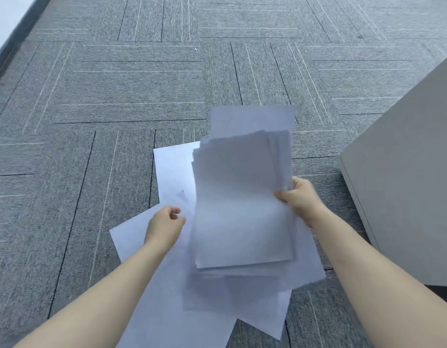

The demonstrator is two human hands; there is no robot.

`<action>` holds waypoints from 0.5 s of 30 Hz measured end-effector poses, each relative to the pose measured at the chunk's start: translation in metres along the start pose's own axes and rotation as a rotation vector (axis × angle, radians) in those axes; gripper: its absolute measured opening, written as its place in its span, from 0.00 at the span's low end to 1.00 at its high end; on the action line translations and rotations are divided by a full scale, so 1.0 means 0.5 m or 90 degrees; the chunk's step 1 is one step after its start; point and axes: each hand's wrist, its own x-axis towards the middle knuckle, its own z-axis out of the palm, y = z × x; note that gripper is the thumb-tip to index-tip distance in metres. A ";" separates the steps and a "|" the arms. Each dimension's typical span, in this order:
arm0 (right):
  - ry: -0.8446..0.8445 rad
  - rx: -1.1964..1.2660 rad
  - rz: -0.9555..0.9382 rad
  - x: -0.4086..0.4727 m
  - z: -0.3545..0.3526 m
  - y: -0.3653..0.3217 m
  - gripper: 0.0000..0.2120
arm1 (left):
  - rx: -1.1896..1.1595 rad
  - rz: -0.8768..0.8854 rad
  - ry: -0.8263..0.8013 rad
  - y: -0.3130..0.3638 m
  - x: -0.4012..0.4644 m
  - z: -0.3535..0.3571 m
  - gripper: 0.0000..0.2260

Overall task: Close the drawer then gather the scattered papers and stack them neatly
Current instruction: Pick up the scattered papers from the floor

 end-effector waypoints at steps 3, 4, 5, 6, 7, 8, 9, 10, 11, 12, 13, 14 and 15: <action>0.047 0.023 -0.014 0.008 -0.026 0.016 0.15 | 0.280 -0.017 0.051 -0.024 -0.026 0.012 0.25; 0.057 0.025 -0.015 0.011 -0.033 0.023 0.16 | 0.316 -0.016 0.048 -0.027 -0.039 0.023 0.29; 0.068 0.026 -0.012 0.013 -0.039 0.029 0.16 | 0.347 -0.011 0.046 -0.031 -0.051 0.036 0.31; 0.082 0.027 -0.006 0.016 -0.045 0.037 0.17 | 0.380 -0.005 0.051 -0.034 -0.061 0.047 0.32; 0.093 0.031 0.003 0.017 -0.049 0.040 0.17 | 0.411 0.001 0.058 -0.038 -0.064 0.057 0.32; 0.100 0.036 0.008 0.018 -0.051 0.045 0.17 | 0.430 0.004 0.062 -0.041 -0.065 0.064 0.30; 0.101 0.039 0.013 0.015 -0.051 0.045 0.16 | 0.430 -0.001 0.059 -0.042 -0.065 0.067 0.27; 0.102 0.041 0.014 0.014 -0.051 0.046 0.13 | 0.410 -0.009 0.049 -0.041 -0.063 0.069 0.23; 0.101 0.040 0.013 0.011 -0.051 0.044 0.09 | 0.378 -0.018 0.034 -0.041 -0.062 0.071 0.18; 0.105 0.041 0.013 0.011 -0.052 0.043 0.06 | 0.333 -0.030 0.012 -0.042 -0.061 0.073 0.12; 0.107 0.050 0.012 0.009 -0.054 0.041 0.08 | 0.280 -0.041 -0.013 -0.043 -0.060 0.072 0.08; 0.109 0.061 0.008 0.012 -0.057 0.044 0.10 | 0.230 -0.046 -0.026 -0.047 -0.055 0.067 0.07; 0.111 0.077 0.005 0.013 -0.061 0.043 0.13 | 0.185 -0.050 -0.019 -0.050 -0.047 0.056 0.06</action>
